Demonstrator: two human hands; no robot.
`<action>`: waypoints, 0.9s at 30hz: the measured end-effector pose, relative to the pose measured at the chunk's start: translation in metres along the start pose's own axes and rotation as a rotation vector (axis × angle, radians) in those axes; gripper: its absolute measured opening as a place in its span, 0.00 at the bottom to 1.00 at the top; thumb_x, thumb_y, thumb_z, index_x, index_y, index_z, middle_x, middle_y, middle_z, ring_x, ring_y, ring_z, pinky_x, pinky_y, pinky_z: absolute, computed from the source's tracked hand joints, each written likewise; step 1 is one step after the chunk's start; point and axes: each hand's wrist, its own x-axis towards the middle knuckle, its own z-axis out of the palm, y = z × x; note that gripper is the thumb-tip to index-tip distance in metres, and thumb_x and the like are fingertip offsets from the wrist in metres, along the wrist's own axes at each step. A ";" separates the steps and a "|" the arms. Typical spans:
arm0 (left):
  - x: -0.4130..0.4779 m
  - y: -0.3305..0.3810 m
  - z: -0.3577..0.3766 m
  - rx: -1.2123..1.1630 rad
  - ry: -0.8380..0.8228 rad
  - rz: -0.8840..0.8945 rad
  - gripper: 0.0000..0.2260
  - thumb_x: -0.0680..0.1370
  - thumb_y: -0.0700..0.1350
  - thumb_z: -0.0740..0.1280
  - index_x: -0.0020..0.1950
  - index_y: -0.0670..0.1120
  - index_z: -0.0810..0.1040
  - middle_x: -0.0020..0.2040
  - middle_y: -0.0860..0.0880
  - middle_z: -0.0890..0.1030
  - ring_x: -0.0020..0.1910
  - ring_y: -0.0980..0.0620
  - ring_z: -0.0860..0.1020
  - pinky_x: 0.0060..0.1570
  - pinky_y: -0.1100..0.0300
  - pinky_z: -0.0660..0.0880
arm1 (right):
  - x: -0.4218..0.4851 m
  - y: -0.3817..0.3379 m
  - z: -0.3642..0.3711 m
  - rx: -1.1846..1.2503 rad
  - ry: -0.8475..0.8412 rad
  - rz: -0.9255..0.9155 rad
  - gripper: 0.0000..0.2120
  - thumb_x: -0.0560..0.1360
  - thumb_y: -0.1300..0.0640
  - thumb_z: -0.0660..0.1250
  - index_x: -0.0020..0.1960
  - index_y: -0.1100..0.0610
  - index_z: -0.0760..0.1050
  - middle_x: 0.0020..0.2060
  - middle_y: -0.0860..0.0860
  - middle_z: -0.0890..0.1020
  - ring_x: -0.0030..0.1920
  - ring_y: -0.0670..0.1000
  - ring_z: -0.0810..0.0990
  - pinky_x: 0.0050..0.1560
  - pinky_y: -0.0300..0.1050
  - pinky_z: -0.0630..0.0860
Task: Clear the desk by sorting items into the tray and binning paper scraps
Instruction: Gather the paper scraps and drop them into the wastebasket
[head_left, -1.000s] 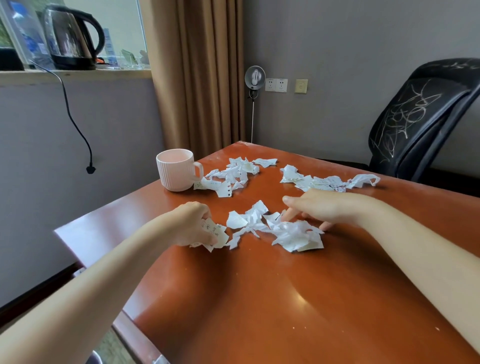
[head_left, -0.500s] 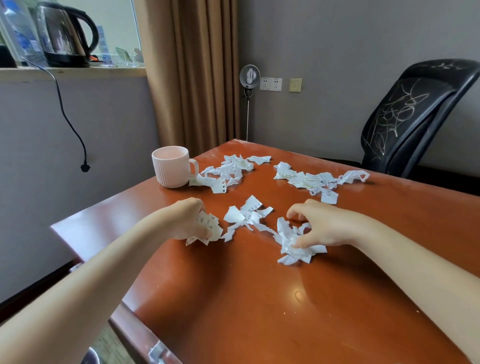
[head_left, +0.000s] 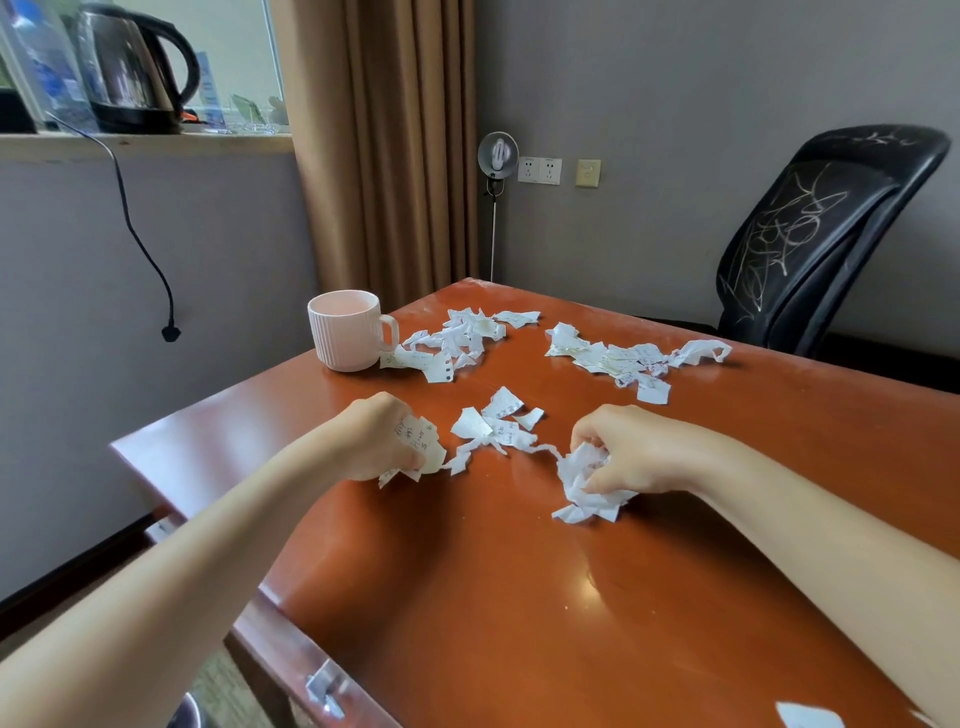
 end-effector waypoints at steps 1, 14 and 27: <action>-0.001 0.000 0.000 -0.005 0.003 0.003 0.24 0.74 0.48 0.70 0.67 0.42 0.70 0.61 0.44 0.75 0.51 0.50 0.72 0.41 0.63 0.68 | 0.000 0.000 0.000 0.005 0.003 0.005 0.12 0.72 0.61 0.67 0.55 0.60 0.76 0.46 0.59 0.77 0.38 0.50 0.68 0.34 0.43 0.64; -0.014 -0.008 -0.006 -0.149 0.033 0.042 0.08 0.74 0.46 0.70 0.46 0.42 0.77 0.45 0.46 0.77 0.39 0.51 0.72 0.34 0.64 0.67 | -0.004 -0.009 -0.026 0.159 0.053 -0.092 0.14 0.73 0.57 0.71 0.33 0.48 0.70 0.36 0.48 0.71 0.38 0.47 0.71 0.38 0.39 0.68; -0.052 -0.050 -0.053 -0.697 0.244 0.108 0.04 0.74 0.40 0.69 0.48 0.45 0.82 0.38 0.50 0.81 0.25 0.64 0.74 0.26 0.73 0.68 | 0.017 -0.088 -0.058 0.455 0.079 -0.253 0.09 0.74 0.56 0.70 0.39 0.61 0.77 0.44 0.56 0.78 0.49 0.52 0.78 0.42 0.33 0.71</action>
